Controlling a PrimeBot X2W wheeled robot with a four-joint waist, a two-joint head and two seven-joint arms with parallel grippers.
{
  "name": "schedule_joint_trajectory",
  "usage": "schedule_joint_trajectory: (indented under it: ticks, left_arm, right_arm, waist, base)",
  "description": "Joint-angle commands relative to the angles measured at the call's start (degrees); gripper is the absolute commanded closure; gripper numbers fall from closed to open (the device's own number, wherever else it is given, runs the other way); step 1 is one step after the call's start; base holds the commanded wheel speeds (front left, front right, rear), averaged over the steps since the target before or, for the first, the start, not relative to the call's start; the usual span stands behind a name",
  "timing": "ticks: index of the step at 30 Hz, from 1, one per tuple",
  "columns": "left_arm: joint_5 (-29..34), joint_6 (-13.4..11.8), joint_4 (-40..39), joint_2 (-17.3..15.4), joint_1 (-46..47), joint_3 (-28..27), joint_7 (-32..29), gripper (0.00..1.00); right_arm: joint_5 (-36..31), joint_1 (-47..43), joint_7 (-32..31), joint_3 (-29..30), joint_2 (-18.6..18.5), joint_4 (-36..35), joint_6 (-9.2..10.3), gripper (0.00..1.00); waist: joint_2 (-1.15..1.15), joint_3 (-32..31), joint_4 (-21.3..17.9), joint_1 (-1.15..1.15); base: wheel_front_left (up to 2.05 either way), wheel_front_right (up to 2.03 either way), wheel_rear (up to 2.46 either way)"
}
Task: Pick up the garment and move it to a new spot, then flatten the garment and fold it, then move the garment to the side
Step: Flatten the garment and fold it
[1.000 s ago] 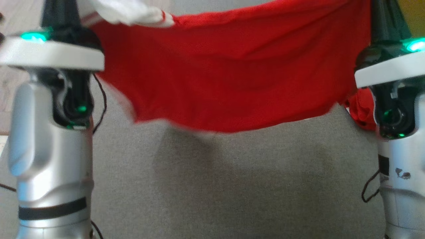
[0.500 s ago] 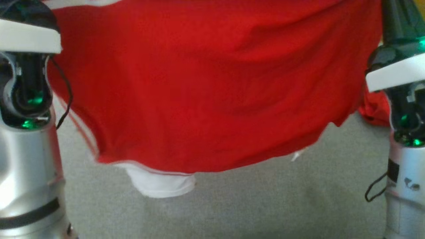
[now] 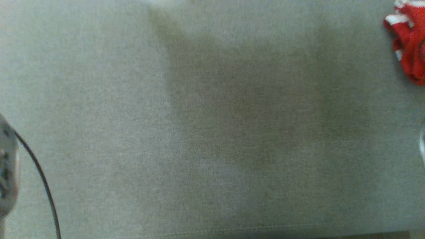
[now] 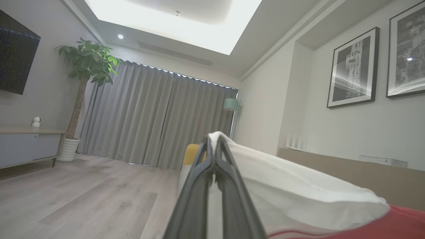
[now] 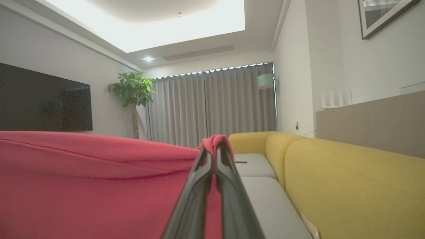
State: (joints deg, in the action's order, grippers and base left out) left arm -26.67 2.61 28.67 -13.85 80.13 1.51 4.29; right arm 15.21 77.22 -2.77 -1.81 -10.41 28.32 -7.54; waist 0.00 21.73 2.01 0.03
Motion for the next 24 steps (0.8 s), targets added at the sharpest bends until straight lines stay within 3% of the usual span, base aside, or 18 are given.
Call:
schedule_joint_trajectory:
  ticks: [1,6,12,18,24]
  left_arm:
    - [0.8,0.2,0.8,-3.4,2.9,-0.6,1.5,1.0]
    - [0.6,1.6,10.6,-2.3,8.0,-0.2,7.2,1.0]
    - [-0.4,3.8,16.6,-0.2,2.3,0.9,10.1,1.0]
    - [-0.5,4.7,17.2,0.7,-11.0,3.7,10.7,1.0]
    - [-2.8,4.9,12.3,-0.5,-27.0,9.1,10.7,1.0]
  right_arm:
    - [-0.8,3.0,2.4,0.1,0.1,1.4,0.05,1.0]
    - [-0.2,8.7,10.2,1.5,0.8,14.2,0.05,1.0]
    - [3.3,5.4,13.2,-1.7,0.3,24.0,0.05,1.0]
    - [8.5,-4.0,9.4,-9.3,-0.9,28.8,0.05,1.0]
    - [15.9,-15.1,2.3,-18.4,-4.7,27.3,0.05,1.0]
  waist:
    - [0.0,3.7,0.3,-0.03]
    - [0.0,4.9,1.7,-0.03]
    - [0.0,4.9,3.3,-0.03]
    - [0.0,2.5,4.1,-0.03]
    - [0.0,-2.2,4.4,-0.03]
  base:
    - [0.0,0.0,0.0]
    - [0.0,0.0,0.0]
    - [0.0,0.0,0.0]
    - [0.0,0.0,0.0]
    - [0.0,0.0,0.0]
